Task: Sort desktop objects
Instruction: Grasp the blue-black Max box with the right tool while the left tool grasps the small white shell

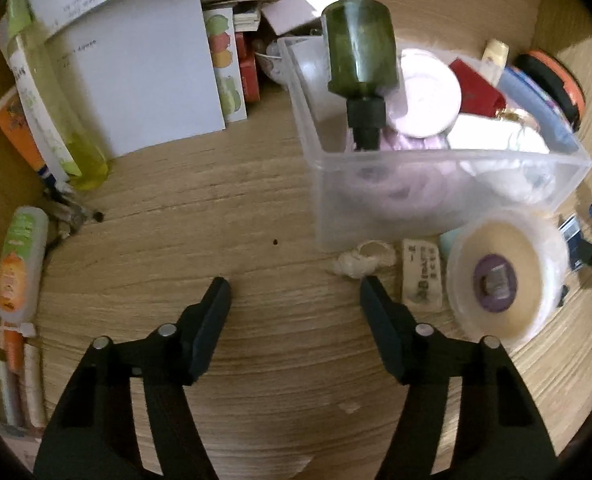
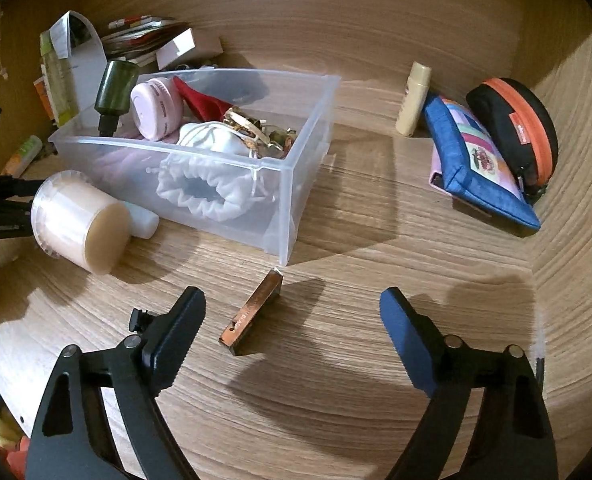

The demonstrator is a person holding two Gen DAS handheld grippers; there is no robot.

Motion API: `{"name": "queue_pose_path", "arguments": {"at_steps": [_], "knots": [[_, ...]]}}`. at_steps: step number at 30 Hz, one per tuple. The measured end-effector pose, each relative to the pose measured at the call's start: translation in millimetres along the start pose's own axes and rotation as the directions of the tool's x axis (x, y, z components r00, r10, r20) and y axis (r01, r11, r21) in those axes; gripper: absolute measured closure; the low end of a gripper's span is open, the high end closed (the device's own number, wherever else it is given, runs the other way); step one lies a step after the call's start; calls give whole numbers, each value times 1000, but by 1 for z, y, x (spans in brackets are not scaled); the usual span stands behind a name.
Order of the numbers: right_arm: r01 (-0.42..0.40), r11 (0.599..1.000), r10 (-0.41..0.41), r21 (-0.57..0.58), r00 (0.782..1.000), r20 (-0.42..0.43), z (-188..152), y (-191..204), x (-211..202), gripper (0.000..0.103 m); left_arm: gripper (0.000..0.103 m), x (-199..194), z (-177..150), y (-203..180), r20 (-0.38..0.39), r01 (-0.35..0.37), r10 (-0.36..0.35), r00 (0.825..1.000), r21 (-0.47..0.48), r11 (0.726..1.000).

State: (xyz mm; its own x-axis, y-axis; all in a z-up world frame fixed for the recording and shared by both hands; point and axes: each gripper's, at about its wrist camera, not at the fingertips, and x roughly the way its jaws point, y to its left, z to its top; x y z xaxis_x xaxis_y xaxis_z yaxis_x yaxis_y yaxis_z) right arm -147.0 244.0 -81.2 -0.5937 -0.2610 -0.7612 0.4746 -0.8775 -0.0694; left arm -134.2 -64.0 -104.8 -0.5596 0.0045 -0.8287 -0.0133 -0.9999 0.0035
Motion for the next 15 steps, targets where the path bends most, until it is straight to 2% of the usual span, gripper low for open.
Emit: {"name": "queue_pose_path", "arguments": {"at_steps": [5, 6, 8, 11, 13, 15], "knots": [[-27, 1000, 27, 10, 1000, -15, 1, -1, 5, 32, 38, 2, 3, -10, 2, 16, -16, 1000, 19, 1000], [-29, 1000, 29, 13, 999, -20, 1, -1, 7, 39, 40, 2, 4, -13, 5, 20, -20, 1000, 29, 999], [-36, 999, 37, 15, 999, -38, 1, -1, 11, 45, 43, 2, 4, -18, 9, 26, -26, 1000, 35, 999], [-46, 999, 47, 24, 997, -59, 2, -1, 17, 56, 50, 2, 6, -20, 16, 30, -30, 999, 33, 999], [-45, 999, 47, 31, 997, -68, 2, -2, 20, 68, 64, 1, 6, -21, 24, 25, -25, 999, 27, 999], [-39, 999, 41, 34, 997, -66, 2, -2, 20, 70, 69, -1, 4, -22, 32, 31, -32, 999, 22, 999]]}}
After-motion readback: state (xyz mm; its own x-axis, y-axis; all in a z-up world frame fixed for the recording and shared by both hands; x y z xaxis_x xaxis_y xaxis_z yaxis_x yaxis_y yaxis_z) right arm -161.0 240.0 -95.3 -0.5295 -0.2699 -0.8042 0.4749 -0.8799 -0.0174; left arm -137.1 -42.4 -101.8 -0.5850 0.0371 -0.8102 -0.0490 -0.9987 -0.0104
